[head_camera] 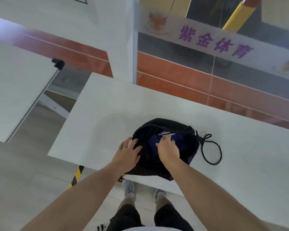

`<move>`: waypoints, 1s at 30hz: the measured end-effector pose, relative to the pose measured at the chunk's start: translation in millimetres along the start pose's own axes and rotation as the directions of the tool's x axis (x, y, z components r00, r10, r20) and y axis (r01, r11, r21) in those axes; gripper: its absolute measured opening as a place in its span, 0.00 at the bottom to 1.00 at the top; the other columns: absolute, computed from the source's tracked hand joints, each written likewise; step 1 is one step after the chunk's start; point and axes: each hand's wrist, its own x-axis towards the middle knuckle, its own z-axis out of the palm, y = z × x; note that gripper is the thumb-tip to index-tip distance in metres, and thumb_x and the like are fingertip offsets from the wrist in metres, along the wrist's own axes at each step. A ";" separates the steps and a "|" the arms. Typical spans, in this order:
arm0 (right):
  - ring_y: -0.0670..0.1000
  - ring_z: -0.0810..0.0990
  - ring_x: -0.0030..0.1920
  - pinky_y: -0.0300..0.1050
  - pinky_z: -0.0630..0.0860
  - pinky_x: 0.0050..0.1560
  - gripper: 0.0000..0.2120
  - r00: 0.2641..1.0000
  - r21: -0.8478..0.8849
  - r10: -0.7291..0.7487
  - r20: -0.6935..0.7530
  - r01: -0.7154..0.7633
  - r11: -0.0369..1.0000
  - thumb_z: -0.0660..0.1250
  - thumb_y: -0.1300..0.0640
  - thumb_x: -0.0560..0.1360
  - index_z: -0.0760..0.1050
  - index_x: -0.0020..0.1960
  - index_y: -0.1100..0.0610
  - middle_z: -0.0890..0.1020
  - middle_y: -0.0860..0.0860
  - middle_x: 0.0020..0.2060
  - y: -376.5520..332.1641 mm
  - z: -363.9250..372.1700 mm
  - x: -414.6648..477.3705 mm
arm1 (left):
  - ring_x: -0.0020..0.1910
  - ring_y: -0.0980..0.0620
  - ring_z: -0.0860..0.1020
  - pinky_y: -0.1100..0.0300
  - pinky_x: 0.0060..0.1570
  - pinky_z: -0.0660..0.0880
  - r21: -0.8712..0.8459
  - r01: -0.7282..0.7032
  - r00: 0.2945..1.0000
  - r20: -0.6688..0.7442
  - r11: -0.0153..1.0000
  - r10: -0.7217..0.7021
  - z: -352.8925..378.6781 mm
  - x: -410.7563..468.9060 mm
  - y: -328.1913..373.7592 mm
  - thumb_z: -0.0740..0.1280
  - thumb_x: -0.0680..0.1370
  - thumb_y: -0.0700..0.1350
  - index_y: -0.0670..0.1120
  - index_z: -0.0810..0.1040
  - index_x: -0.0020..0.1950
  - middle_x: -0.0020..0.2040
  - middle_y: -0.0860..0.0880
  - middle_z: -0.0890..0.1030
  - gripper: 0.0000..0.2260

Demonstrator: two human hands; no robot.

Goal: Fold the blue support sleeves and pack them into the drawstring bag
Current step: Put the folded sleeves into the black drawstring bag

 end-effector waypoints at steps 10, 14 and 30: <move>0.62 0.51 0.80 0.54 0.53 0.78 0.25 0.956 -0.247 -0.294 0.011 0.287 0.925 0.54 0.59 0.84 0.56 0.79 0.64 0.51 0.65 0.79 20.8 37.8 -33.3 | 0.73 0.38 0.62 0.46 0.70 0.66 -0.065 -0.015 0.997 0.079 0.998 0.020 -15.9 2.5 -2.9 0.58 0.82 0.53 0.53 0.66 0.75 0.78 0.45 0.58 0.20; 0.66 0.45 0.79 0.57 0.52 0.79 0.26 0.943 -0.237 -0.331 0.015 0.325 0.915 0.50 0.62 0.83 0.50 0.79 0.69 0.46 0.70 0.77 24.9 60.6 -24.5 | 0.64 0.40 0.75 0.51 0.65 0.72 -0.325 0.094 0.993 0.100 0.941 -0.065 -8.4 4.9 2.6 0.63 0.82 0.45 0.47 0.68 0.74 0.77 0.44 0.59 0.20; 0.58 0.69 0.70 0.54 0.66 0.71 0.18 0.919 -0.160 -0.380 -0.101 0.362 0.918 0.58 0.56 0.80 0.72 0.69 0.57 0.72 0.57 0.71 25.5 -9.1 -17.5 | 0.51 0.55 0.75 0.61 0.57 0.75 -0.502 0.020 0.968 -0.207 0.865 -0.143 -59.1 -10.9 36.3 0.63 0.79 0.36 0.47 0.64 0.75 0.71 0.51 0.60 0.25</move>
